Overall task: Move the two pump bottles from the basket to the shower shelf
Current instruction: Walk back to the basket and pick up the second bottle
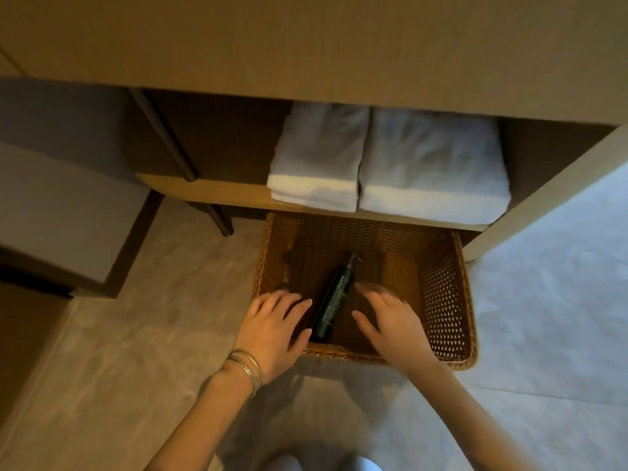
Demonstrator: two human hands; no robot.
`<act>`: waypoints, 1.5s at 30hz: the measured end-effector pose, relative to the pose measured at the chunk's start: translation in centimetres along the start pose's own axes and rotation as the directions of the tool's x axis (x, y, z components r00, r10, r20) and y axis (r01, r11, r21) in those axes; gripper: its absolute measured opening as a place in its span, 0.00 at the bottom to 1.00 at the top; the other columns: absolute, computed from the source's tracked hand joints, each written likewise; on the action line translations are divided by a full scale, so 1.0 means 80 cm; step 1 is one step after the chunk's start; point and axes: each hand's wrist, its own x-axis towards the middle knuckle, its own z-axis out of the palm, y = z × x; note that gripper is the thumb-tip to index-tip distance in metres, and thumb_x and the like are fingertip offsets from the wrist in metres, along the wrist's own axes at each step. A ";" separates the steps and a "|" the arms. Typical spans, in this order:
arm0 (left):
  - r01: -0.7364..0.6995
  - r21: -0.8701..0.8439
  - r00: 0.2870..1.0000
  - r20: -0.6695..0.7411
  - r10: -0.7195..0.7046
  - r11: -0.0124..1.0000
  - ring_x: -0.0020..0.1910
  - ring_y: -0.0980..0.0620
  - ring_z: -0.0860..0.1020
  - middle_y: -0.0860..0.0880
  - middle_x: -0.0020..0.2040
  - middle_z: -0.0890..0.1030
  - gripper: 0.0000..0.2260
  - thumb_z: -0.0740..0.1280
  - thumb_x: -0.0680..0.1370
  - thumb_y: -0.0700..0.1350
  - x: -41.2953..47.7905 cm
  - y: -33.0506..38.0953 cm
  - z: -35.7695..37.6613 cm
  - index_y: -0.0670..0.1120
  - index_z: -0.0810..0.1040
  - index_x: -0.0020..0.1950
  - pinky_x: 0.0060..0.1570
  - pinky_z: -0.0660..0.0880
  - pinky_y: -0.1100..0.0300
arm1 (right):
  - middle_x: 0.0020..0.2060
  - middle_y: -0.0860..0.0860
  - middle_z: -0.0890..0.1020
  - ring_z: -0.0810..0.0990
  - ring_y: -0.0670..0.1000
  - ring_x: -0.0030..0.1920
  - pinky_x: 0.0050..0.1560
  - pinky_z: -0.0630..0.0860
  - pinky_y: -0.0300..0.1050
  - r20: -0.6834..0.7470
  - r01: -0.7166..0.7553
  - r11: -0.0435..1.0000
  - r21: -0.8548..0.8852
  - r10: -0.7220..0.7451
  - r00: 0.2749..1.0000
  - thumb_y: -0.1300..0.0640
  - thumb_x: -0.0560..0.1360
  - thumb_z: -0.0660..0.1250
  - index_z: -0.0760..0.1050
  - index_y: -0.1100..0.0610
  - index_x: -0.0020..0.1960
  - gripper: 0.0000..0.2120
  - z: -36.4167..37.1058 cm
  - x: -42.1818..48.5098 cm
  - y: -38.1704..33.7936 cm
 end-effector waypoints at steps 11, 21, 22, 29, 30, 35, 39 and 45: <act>0.057 -0.042 0.996 -0.059 -0.059 0.997 0.60 0.46 0.74 0.49 0.58 0.78 0.21 0.56 0.76 0.57 0.013 -0.032 0.178 0.48 0.77 0.62 0.56 0.67 0.51 | 0.70 0.50 0.67 0.68 0.51 0.67 0.64 0.68 0.46 0.088 -0.032 0.999 0.034 0.029 0.996 0.48 0.77 0.61 0.60 0.52 0.72 0.26 0.168 0.079 0.087; 0.045 -0.033 0.997 -0.069 -0.047 0.998 0.60 0.49 0.73 0.52 0.57 0.78 0.21 0.58 0.74 0.58 0.017 -0.067 0.171 0.51 0.77 0.61 0.50 0.70 0.51 | 0.71 0.56 0.63 0.67 0.54 0.68 0.66 0.64 0.44 0.219 -0.155 0.984 0.089 0.133 0.967 0.51 0.76 0.63 0.57 0.57 0.73 0.29 0.199 0.121 0.101; 0.045 -0.042 0.996 -0.075 -0.048 0.998 0.59 0.50 0.73 0.52 0.56 0.78 0.20 0.58 0.74 0.58 0.016 -0.066 0.172 0.52 0.77 0.61 0.49 0.70 0.52 | 0.72 0.57 0.63 0.66 0.54 0.68 0.67 0.63 0.44 0.228 -0.169 0.980 0.106 0.142 0.963 0.50 0.76 0.64 0.57 0.57 0.73 0.30 0.205 0.123 0.101; 0.086 -0.111 0.986 -0.134 -0.100 0.990 0.55 0.51 0.75 0.54 0.54 0.78 0.19 0.59 0.72 0.57 0.018 -0.063 0.168 0.53 0.78 0.58 0.48 0.71 0.53 | 0.70 0.57 0.59 0.62 0.55 0.69 0.67 0.55 0.35 0.151 -0.166 0.971 0.174 0.140 0.978 0.54 0.72 0.70 0.58 0.59 0.72 0.34 0.227 0.143 0.106; 0.085 -0.113 0.985 -0.139 -0.100 0.990 0.54 0.51 0.75 0.54 0.54 0.78 0.19 0.59 0.72 0.57 0.018 -0.062 0.168 0.53 0.78 0.58 0.48 0.72 0.53 | 0.71 0.57 0.57 0.60 0.55 0.70 0.66 0.53 0.35 0.144 -0.156 0.973 0.169 0.132 0.981 0.54 0.71 0.71 0.57 0.59 0.73 0.36 0.231 0.146 0.107; 0.093 -0.108 0.986 -0.127 -0.107 0.990 0.53 0.53 0.75 0.55 0.53 0.79 0.19 0.59 0.71 0.58 0.019 -0.062 0.168 0.54 0.79 0.57 0.46 0.73 0.54 | 0.72 0.57 0.50 0.53 0.56 0.73 0.69 0.51 0.40 0.099 -0.160 0.952 0.260 0.139 0.985 0.53 0.68 0.74 0.53 0.57 0.74 0.43 0.254 0.158 0.103; 0.076 -0.117 0.985 -0.146 -0.093 0.990 0.52 0.54 0.75 0.56 0.52 0.79 0.18 0.59 0.71 0.58 0.020 -0.064 0.171 0.54 0.79 0.56 0.45 0.73 0.54 | 0.73 0.59 0.43 0.50 0.60 0.73 0.70 0.56 0.49 0.168 -0.316 0.889 0.330 0.274 0.947 0.52 0.67 0.75 0.43 0.53 0.75 0.50 0.266 0.167 0.099; 0.076 -0.128 0.985 -0.145 -0.095 0.989 0.51 0.53 0.76 0.56 0.50 0.79 0.18 0.60 0.71 0.58 0.019 -0.065 0.172 0.54 0.80 0.56 0.44 0.74 0.52 | 0.74 0.57 0.43 0.49 0.57 0.74 0.70 0.57 0.48 0.186 -0.302 0.895 0.329 0.252 0.950 0.58 0.66 0.76 0.40 0.52 0.75 0.53 0.269 0.169 0.102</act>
